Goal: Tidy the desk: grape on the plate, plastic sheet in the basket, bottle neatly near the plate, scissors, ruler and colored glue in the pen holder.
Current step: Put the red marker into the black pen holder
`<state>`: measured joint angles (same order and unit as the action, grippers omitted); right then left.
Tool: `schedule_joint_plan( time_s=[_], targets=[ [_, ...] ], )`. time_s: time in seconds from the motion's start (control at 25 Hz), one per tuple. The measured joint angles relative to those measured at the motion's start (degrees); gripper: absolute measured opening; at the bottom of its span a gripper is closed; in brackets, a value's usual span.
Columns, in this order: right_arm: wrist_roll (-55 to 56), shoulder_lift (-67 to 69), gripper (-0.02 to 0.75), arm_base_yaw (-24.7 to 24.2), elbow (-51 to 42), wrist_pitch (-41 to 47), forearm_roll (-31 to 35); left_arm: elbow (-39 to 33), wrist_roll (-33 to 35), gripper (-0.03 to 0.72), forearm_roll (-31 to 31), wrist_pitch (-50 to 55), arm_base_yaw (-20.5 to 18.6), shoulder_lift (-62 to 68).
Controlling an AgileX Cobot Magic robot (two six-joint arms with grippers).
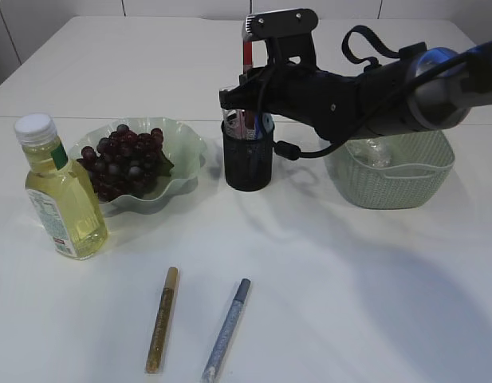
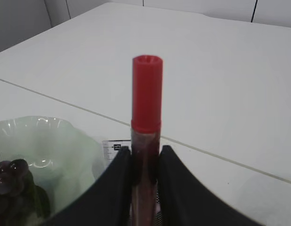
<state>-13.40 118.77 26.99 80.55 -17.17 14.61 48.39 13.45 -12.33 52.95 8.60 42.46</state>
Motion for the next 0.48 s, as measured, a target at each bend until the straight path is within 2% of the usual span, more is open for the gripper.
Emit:
schedule_joint_plan(
  time_s=[0.2,0.48],
  targets=[
    [0.0,0.0,0.181,0.0,0.0,0.82,0.13,0.0,0.0,0.309,-0.11,0.0,0.0,0.0],
    [0.0,0.0,0.267,0.0,0.0,1.41,0.26,0.0,-0.02,0.309,-0.11,0.0,0.0,0.0]
  ],
)
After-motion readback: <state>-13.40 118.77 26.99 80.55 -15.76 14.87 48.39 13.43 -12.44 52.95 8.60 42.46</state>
